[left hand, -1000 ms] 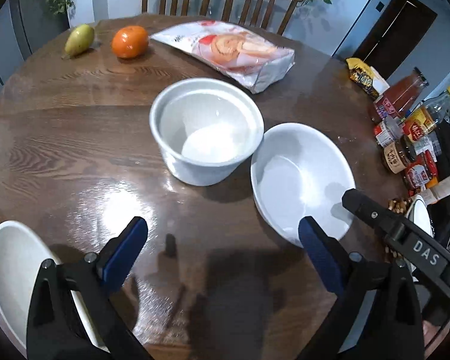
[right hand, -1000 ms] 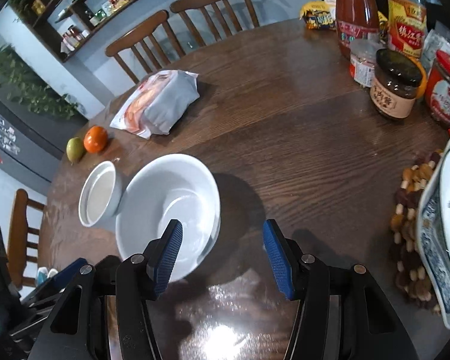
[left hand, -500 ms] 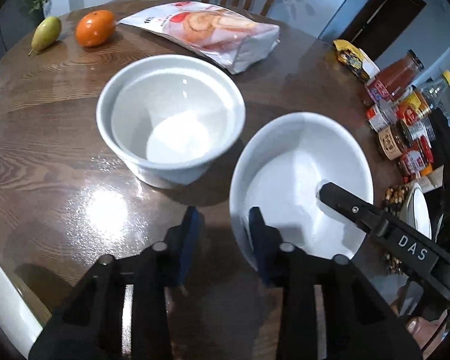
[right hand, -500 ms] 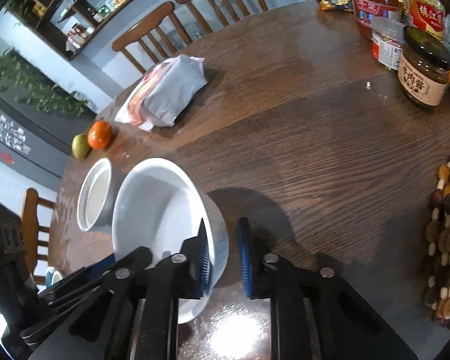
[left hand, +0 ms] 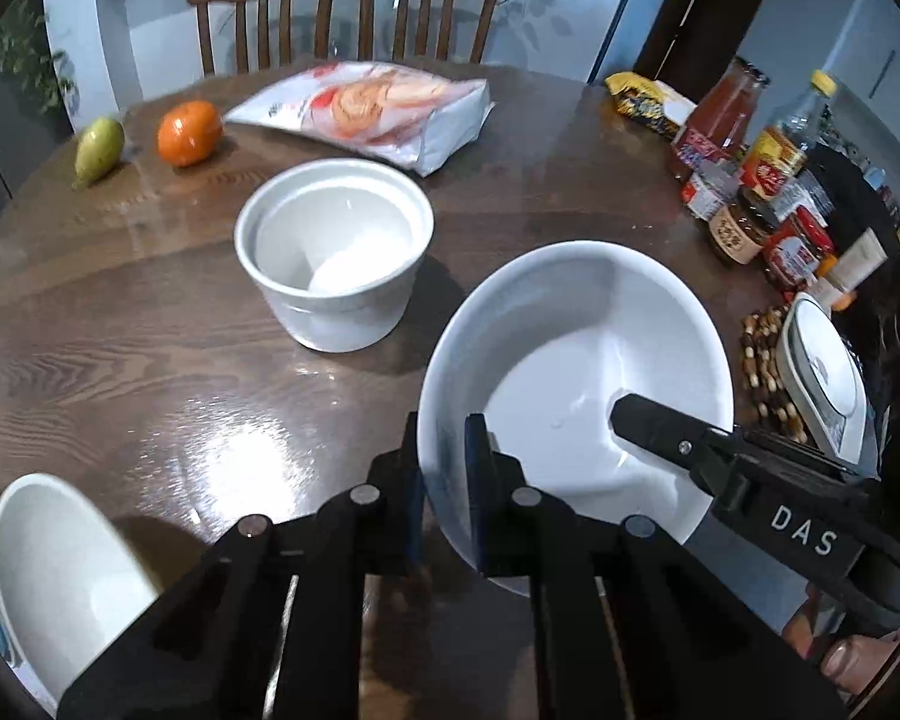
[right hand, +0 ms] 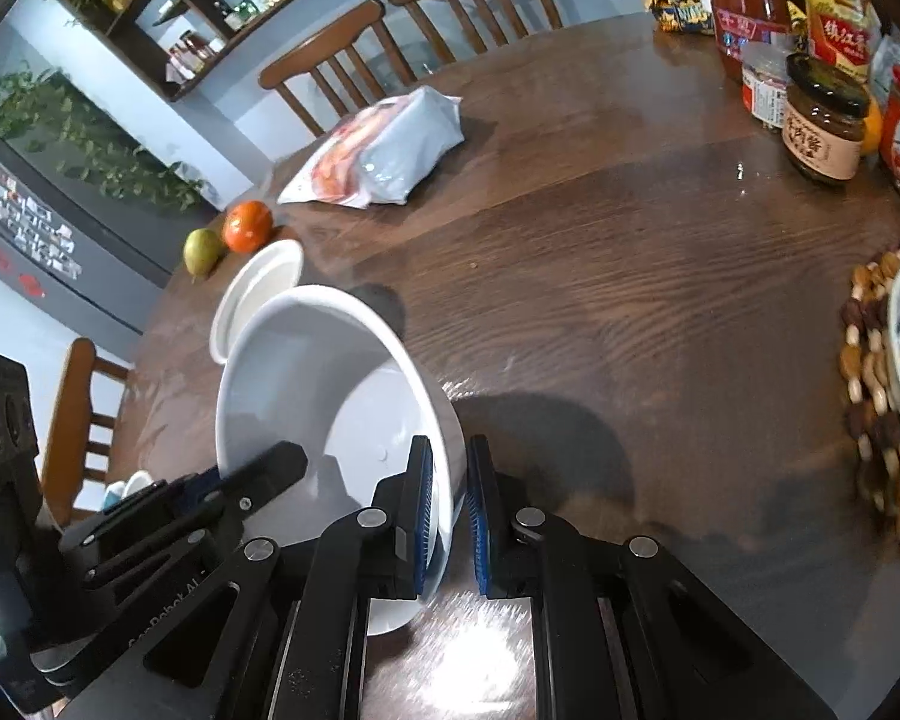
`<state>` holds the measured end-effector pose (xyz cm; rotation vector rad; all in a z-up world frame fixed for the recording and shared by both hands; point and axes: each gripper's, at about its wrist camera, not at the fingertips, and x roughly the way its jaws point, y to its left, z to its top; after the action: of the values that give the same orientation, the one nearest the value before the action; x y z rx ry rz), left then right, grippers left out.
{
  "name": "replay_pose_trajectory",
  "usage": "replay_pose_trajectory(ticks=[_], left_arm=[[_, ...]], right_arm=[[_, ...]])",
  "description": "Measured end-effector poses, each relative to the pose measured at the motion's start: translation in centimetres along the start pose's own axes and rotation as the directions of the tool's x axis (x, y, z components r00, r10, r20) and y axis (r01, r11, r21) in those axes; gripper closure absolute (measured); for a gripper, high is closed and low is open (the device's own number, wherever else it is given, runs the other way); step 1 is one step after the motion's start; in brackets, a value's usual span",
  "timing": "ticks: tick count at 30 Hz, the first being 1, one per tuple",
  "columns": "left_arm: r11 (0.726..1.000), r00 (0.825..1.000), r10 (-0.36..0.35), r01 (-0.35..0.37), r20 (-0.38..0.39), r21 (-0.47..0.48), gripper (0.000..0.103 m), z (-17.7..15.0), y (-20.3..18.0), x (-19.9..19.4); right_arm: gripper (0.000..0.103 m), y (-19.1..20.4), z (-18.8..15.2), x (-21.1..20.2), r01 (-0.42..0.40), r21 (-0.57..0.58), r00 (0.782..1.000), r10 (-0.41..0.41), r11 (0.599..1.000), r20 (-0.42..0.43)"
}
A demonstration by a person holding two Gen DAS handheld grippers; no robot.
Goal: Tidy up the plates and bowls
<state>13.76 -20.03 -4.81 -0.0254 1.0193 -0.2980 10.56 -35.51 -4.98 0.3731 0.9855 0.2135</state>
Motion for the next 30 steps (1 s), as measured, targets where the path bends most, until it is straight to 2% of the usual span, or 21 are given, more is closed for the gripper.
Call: replay_pose_trajectory(ticks=[8, 17, 22, 30], left_arm=[[0.999, 0.997, 0.019, -0.023, 0.081, 0.048, 0.094, -1.7, -0.1, -4.4], [0.998, 0.984, 0.05, -0.057, 0.168, 0.035, 0.093, -3.4, 2.3, -9.2], [0.997, 0.981, 0.073, -0.072, 0.18, -0.011, 0.093, -4.6, 5.5, -11.2], [0.99, 0.983, 0.12, -0.109, 0.139, -0.085, 0.093, -6.7, 10.6, -12.3]], right_arm=[[0.09, 2.3, -1.8, -3.1, -0.033, -0.015, 0.998, 0.034, 0.999, 0.052], [0.09, 6.7, -3.2, -4.5, -0.082, -0.08, 0.994, 0.087, 0.993, 0.066], [0.09, 9.8, -4.3, -3.6, -0.116, -0.128, 0.992, 0.121, 0.985, 0.032], [0.09, 14.5, -5.9, -0.7, -0.154, -0.19, 0.988, 0.148, 0.969, -0.05]])
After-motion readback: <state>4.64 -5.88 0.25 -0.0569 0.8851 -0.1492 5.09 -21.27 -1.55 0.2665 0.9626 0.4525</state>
